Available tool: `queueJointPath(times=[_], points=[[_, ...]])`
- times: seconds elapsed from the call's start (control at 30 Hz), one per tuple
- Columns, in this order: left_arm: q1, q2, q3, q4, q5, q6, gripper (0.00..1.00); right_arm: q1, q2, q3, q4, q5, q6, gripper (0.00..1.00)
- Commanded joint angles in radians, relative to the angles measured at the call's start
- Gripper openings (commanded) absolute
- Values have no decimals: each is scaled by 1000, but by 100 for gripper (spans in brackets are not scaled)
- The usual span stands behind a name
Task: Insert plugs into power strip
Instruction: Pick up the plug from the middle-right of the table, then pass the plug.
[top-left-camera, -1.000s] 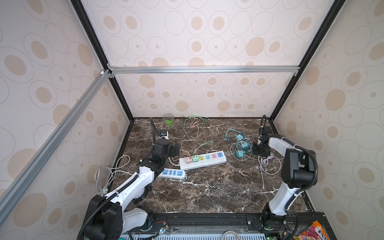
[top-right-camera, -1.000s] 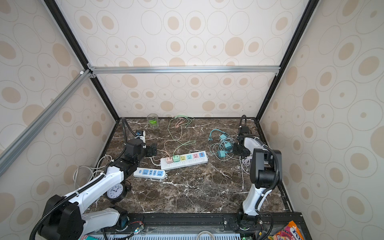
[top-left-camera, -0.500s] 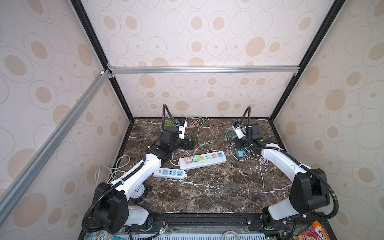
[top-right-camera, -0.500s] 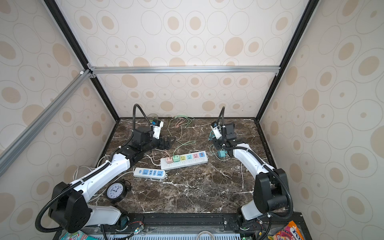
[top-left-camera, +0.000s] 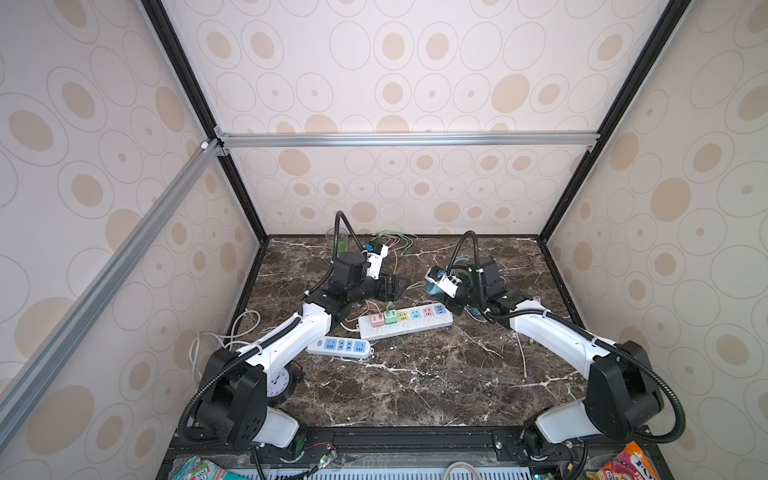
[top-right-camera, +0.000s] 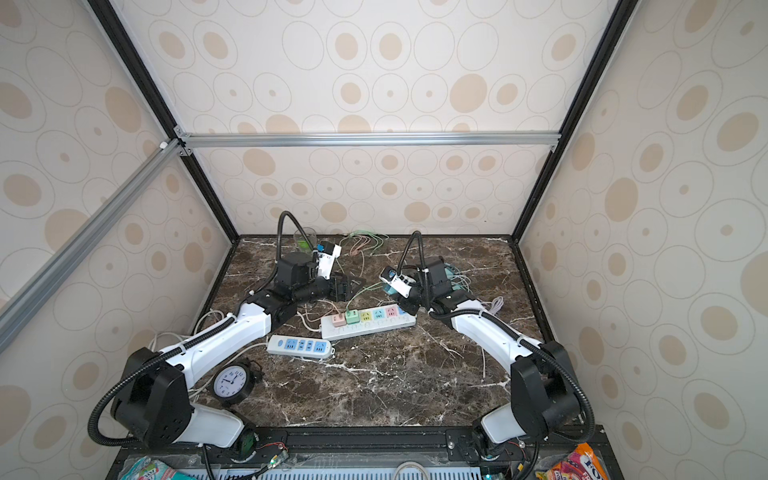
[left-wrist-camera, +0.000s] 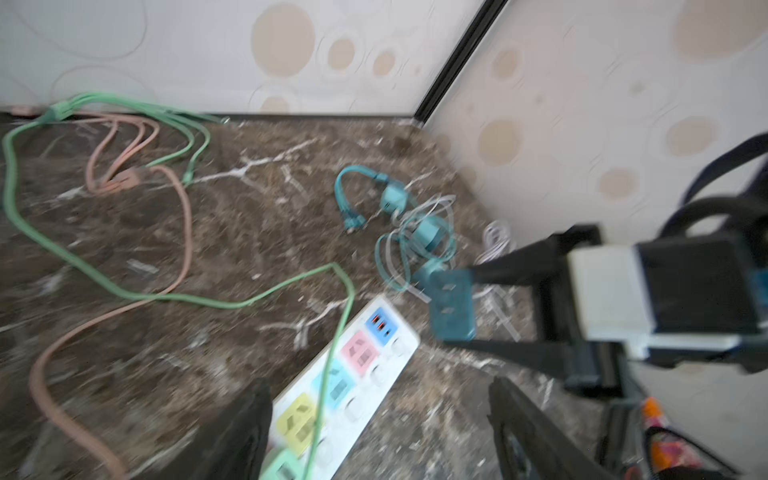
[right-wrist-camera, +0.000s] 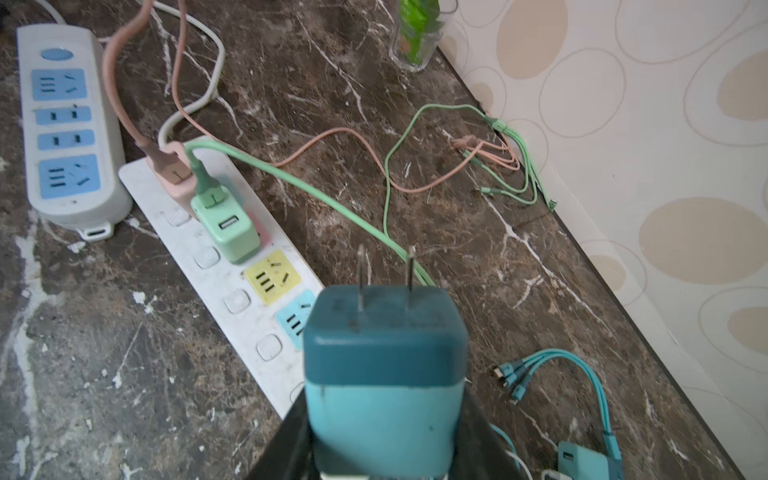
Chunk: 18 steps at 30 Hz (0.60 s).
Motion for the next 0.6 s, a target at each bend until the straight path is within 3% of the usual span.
queueJointPath(times=[0.0, 0.17, 0.33, 0.57], points=[[0, -19, -64, 408, 142, -267, 80, 39, -5, -4, 94, -22, 56, 16], [-2, 10, -77, 408, 61, -326, 73, 96, 8, -15, 190, 32, 60, 14], [-7, 30, -85, 432, 78, -350, 72, 128, 26, -7, 233, 90, 43, 14], [-9, 45, -94, 409, 15, -339, 63, 148, 29, -24, 323, 69, 70, 16]])
